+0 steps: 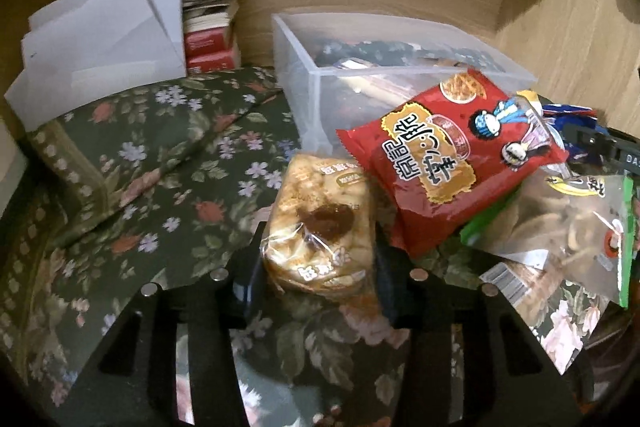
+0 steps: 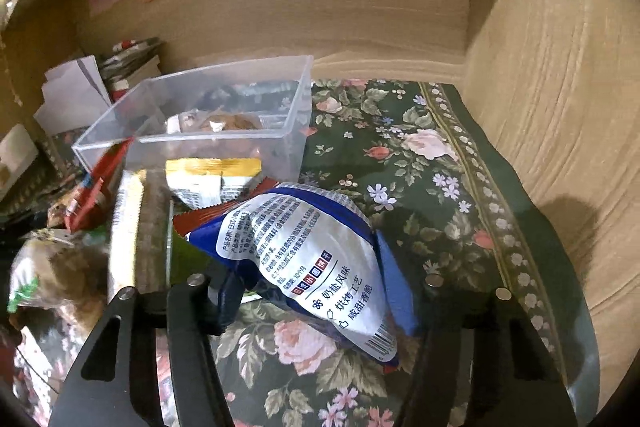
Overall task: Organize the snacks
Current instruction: 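Carry both bags over the clear box and open both tools to drop them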
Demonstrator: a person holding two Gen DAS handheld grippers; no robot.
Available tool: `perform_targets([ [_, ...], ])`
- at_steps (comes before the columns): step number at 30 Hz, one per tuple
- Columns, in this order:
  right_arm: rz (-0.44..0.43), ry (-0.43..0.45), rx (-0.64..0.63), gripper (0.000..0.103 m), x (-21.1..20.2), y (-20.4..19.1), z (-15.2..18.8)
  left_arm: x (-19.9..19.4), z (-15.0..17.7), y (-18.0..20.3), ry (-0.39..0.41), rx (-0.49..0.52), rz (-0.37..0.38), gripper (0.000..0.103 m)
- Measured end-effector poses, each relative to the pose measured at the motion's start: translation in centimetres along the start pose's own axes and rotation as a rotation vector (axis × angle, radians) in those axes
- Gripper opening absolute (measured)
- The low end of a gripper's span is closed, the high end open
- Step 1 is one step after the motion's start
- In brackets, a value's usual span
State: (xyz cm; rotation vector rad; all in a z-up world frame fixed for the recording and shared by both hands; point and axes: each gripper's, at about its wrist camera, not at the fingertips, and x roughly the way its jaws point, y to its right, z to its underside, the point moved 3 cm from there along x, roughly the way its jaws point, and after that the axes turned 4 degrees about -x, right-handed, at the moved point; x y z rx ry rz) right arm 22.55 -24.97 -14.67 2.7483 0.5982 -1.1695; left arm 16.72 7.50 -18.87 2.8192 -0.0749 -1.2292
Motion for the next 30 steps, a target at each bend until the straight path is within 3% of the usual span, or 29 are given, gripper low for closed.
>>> perform_targets([
  [6, 0.014, 0.065, -0.01, 0.056, -2.2, -0.4, -0.8, -2.2, -0.5, -0.6, 0.049, -0.031, -0.046, 0.045],
  [13, 0.0, 0.153, -0.033, 0.056, -4.2, -1.4, -2.5, -5.3, -3.0, -0.4, 0.152, -0.042, -0.038, 0.045],
  [19, -0.026, 0.212, -0.045, 0.056, -4.8, -2.4, -4.0, -6.3, -5.9, 1.0, 0.221, -0.033, -0.015, 0.045],
  [30, -0.072, 0.289, -0.073, 0.056, -4.5, -4.1, -7.8, -5.7, -10.2, 4.3, 0.26, -0.011, 0.008, 0.045],
])
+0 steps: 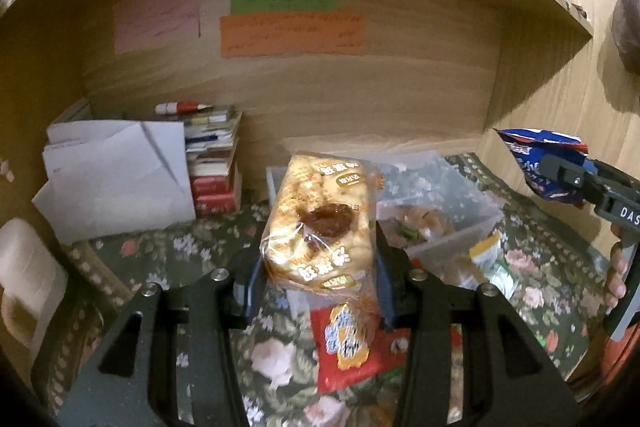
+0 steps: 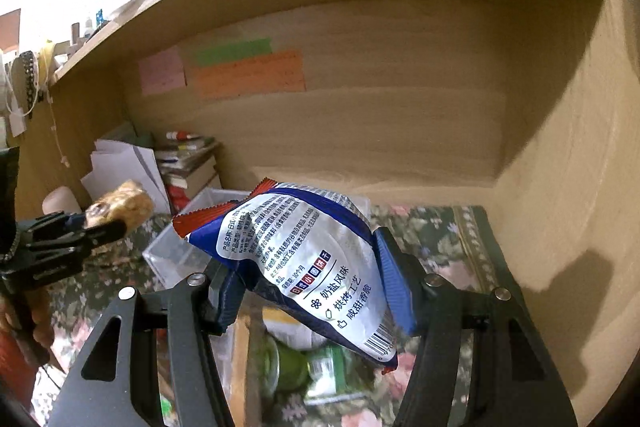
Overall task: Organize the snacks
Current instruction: 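Carry both bags over the clear box and open both tools to drop them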
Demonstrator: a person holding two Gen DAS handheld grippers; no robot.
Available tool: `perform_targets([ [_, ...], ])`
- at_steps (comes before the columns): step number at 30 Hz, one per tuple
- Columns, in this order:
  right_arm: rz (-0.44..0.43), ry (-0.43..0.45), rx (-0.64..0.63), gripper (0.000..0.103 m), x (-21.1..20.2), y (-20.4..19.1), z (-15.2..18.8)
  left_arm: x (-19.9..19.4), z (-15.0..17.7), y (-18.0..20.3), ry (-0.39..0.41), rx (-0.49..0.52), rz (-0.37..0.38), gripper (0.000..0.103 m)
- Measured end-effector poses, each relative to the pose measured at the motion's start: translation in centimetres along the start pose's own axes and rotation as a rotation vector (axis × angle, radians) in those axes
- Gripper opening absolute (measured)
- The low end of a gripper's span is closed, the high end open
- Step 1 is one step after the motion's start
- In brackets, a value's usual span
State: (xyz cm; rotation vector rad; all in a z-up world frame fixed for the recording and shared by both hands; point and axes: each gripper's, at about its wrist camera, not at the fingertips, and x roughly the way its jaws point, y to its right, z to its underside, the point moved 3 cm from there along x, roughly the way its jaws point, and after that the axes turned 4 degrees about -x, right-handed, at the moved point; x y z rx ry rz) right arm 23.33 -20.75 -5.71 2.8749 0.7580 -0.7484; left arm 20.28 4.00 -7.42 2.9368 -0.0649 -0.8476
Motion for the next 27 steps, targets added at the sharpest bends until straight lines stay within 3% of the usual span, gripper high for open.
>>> perform_targets([
  [11, -0.045, -0.068, 0.031, 0.056, 5.6, 0.4, -1.3, 4.5, -2.2, 1.0, -0.034, -0.002, 0.02, 0.045],
  [27, -0.056, -0.234, 0.001, 0.057, 11.7, 0.3, 0.0, 11.5, -1.6, 0.8, -0.165, -0.009, 0.025, 0.046],
])
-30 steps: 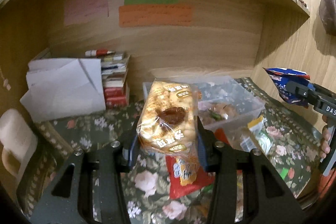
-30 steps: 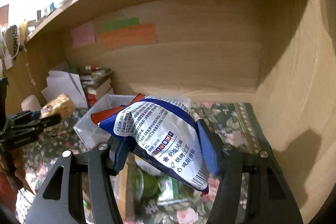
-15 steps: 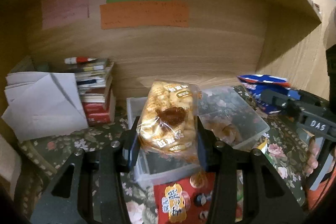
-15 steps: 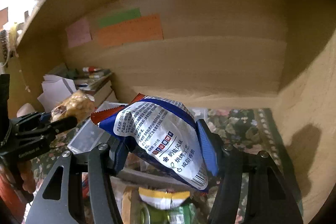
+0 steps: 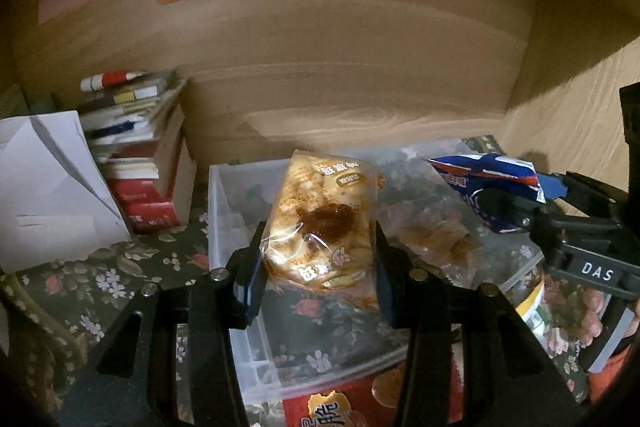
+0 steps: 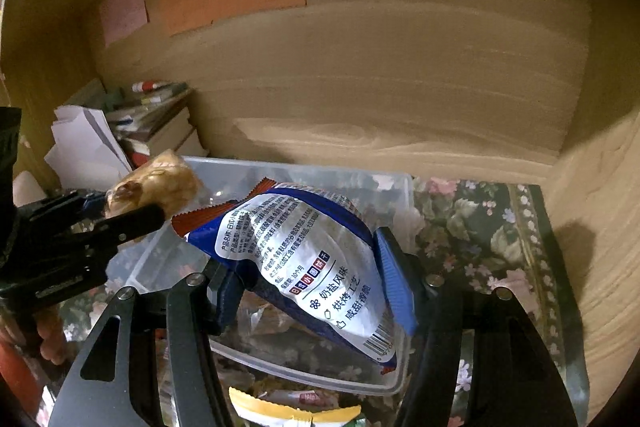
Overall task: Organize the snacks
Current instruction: 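Carry both bags over the clear box and open both tools to drop them, then grasp the red chip bag with left tool while right grasps the green-white packet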
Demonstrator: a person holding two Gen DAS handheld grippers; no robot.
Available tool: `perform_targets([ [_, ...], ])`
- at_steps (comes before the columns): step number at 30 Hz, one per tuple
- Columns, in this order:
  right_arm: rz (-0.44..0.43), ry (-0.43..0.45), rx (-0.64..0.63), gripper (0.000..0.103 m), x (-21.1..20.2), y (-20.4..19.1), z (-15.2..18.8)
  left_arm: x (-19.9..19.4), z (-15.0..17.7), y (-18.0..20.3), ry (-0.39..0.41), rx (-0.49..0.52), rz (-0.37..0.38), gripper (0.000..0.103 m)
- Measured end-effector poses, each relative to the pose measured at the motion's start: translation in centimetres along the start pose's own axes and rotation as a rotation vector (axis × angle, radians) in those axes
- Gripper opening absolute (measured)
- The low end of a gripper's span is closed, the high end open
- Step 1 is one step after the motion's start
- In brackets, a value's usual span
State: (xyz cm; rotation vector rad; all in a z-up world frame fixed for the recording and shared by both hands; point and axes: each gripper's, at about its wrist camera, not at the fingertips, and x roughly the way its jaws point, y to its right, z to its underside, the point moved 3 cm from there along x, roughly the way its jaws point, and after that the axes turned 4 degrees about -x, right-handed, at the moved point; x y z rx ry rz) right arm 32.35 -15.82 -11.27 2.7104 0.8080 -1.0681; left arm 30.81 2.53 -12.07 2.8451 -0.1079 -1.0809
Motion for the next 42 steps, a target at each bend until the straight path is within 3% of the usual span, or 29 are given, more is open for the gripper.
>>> perform_targets([
  [8, -0.003, 0.001, -0.021, 0.061, -0.5, -0.6, -0.2, -0.7, -0.1, -0.2, 0.02, -0.007, 0.002, 0.05],
  [11, -0.006, 0.009, -0.021, 0.067, -0.8, -0.9, -0.3, -2.2, -0.1, -0.1, 0.049, 0.002, -0.001, 0.052],
  [22, -0.002, 0.083, -0.036, 0.071, -6.1, -1.4, 0.6, -8.6, 2.3, -0.6, 0.119, 0.022, -0.028, 0.07],
  [30, 0.026, 0.112, -0.028, 0.077, -9.7, -1.4, 3.5, -10.5, 7.4, -2.1, 0.061, 0.012, -0.036, 0.079],
  [37, 0.047, 0.071, 0.014, 0.077, -10.5, -0.9, 7.0, -9.9, 12.5, -2.5, -0.024, 0.02, -0.047, 0.079],
  [42, 0.049, 0.011, 0.061, 0.078, -9.9, -0.2, 10.0, -9.0, 13.8, -1.9, -0.06, 0.029, -0.036, 0.079],
])
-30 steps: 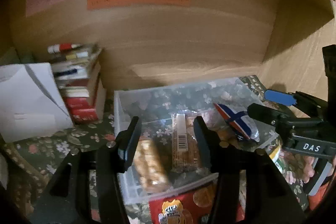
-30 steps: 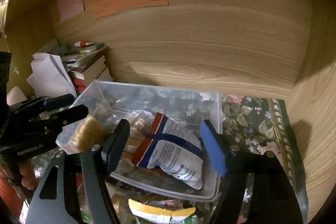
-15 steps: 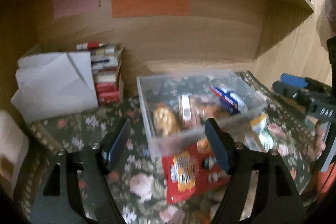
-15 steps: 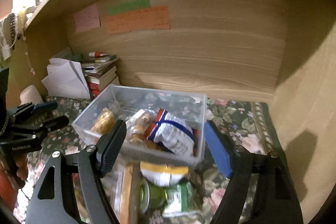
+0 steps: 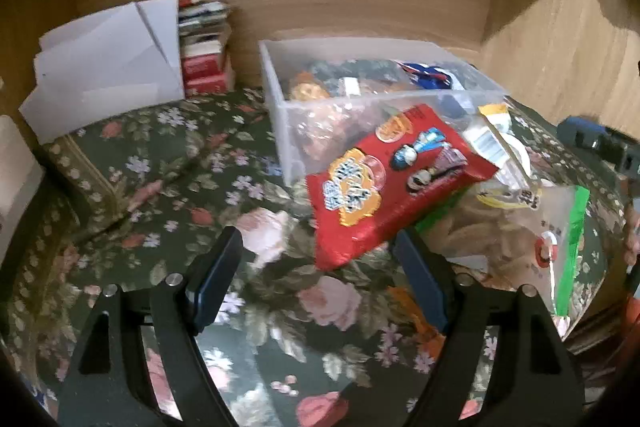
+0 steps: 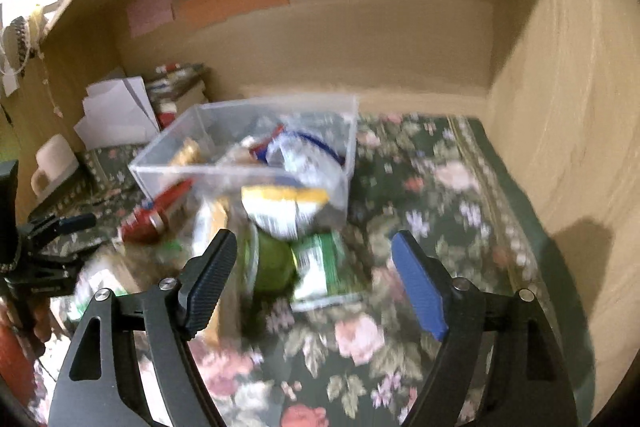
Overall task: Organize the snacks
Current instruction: 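Grasp the red chip bag with left tool while right grasps the green-white packet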
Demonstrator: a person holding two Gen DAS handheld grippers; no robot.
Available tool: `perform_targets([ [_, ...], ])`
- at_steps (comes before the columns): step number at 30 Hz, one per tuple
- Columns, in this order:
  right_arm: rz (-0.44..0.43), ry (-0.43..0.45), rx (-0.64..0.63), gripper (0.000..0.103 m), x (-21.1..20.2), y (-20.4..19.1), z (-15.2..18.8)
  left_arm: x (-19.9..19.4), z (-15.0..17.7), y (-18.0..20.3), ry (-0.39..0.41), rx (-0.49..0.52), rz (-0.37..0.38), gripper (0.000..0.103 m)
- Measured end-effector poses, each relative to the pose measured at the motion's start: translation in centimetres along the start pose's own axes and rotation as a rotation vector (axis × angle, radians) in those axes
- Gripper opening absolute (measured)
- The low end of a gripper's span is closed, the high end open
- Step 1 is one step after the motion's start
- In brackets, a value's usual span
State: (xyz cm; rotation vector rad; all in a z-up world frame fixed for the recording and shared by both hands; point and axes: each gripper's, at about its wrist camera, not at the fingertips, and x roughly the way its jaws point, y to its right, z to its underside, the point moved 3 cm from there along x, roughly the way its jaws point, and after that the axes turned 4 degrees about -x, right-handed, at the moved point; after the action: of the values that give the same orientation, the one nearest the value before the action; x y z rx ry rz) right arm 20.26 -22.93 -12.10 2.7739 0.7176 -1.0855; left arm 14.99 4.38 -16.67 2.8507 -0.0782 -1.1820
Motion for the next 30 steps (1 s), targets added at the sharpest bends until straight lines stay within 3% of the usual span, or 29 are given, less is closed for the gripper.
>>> perform_targets([
  [8, 0.001, -0.055, 0.044, 0.078, 0.4, 0.8, 2.2, 1.3, -0.2, 2.2, -0.005, 0.033, 0.005, 0.079],
  [21, 0.018, -0.118, 0.026, 0.077, 3.3, 1.0, 2.5, 2.8, -1.3, 3.1, 0.035, 0.022, 0.002, 0.079],
  [25, 0.027, -0.13, 0.026, 0.076, 4.3, 1.3, 2.2, 2.6, -1.3, 2.6, 0.038, 0.018, 0.008, 0.061],
  [30, 0.031, -0.139, 0.021, 0.063, 4.5, 1.6, 2.0, 2.3, -1.3, 1.2, 0.038, -0.026, 0.007, 0.05],
])
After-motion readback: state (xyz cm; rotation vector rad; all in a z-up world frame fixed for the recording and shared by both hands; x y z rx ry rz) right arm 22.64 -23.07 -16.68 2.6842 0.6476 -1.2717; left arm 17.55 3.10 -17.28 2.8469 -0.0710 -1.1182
